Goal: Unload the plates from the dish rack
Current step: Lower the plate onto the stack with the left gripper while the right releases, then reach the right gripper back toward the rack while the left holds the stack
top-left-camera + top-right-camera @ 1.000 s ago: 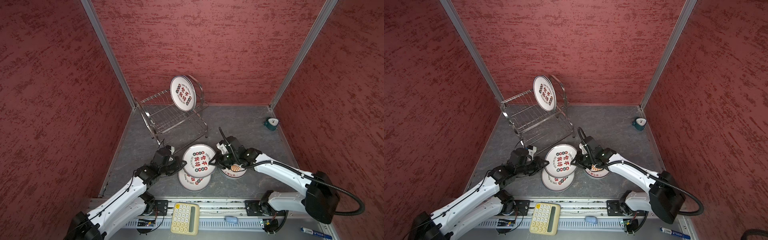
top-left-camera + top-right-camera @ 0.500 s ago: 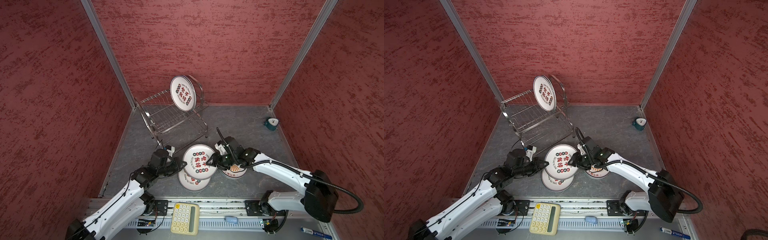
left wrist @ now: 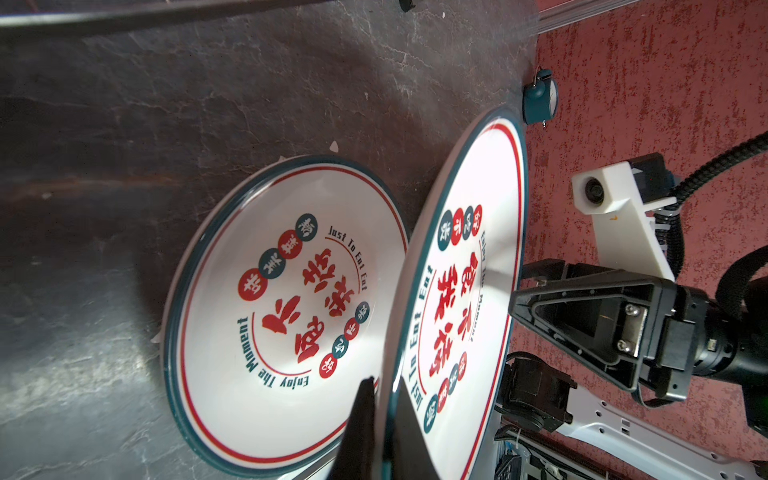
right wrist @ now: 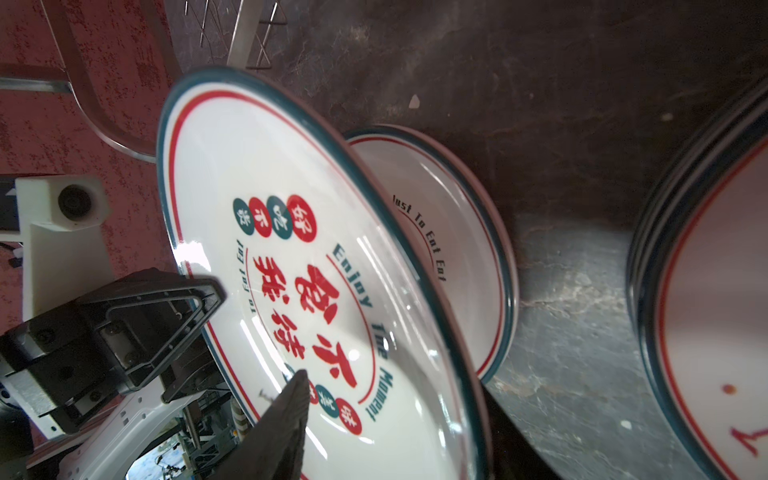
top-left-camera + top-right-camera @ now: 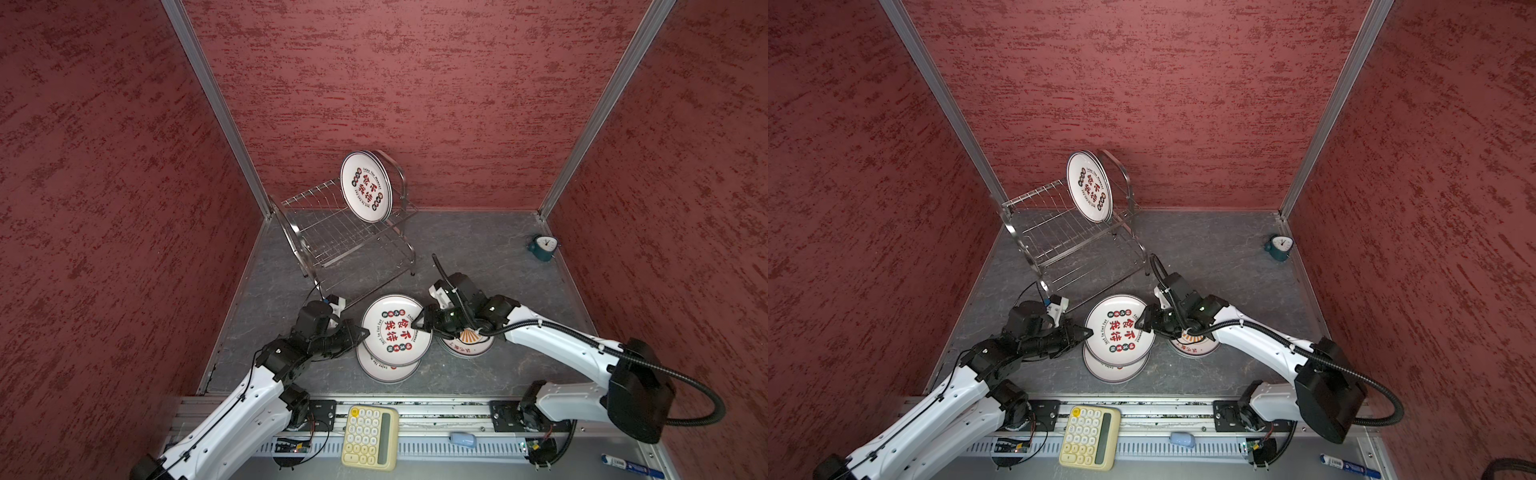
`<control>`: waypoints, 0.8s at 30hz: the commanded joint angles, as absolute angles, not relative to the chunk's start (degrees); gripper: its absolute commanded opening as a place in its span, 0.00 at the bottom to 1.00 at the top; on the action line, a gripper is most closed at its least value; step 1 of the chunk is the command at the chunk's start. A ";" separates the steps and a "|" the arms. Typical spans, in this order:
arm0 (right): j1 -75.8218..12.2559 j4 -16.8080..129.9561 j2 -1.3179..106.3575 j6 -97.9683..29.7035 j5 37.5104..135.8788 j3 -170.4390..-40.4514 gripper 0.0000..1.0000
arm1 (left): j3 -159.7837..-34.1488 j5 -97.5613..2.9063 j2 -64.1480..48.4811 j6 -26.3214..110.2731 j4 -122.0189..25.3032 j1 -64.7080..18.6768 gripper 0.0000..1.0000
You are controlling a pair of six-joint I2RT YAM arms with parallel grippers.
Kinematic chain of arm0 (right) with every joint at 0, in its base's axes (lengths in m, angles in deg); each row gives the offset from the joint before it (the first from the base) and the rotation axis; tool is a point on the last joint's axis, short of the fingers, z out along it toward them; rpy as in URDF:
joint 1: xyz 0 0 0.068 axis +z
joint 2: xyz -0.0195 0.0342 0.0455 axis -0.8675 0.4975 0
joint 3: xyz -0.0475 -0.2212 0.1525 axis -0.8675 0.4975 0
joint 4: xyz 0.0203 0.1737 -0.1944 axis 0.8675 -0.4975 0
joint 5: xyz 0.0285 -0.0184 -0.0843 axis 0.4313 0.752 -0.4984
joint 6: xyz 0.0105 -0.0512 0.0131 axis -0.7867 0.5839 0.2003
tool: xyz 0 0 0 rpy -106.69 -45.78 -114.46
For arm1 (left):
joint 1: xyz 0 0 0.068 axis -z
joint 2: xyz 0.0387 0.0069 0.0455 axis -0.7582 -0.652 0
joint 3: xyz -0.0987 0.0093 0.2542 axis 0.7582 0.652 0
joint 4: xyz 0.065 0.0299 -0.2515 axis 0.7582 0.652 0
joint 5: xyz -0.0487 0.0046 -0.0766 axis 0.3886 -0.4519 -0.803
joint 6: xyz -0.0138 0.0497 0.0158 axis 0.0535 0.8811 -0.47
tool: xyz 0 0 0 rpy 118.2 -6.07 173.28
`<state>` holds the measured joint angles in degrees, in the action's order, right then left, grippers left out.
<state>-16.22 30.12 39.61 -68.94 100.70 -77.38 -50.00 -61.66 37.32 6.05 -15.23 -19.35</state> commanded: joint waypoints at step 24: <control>-15.49 -0.66 49.24 -37.54 51.77 -132.75 0.64 | -45.62 -62.32 34.28 9.36 -15.66 -21.30 0.00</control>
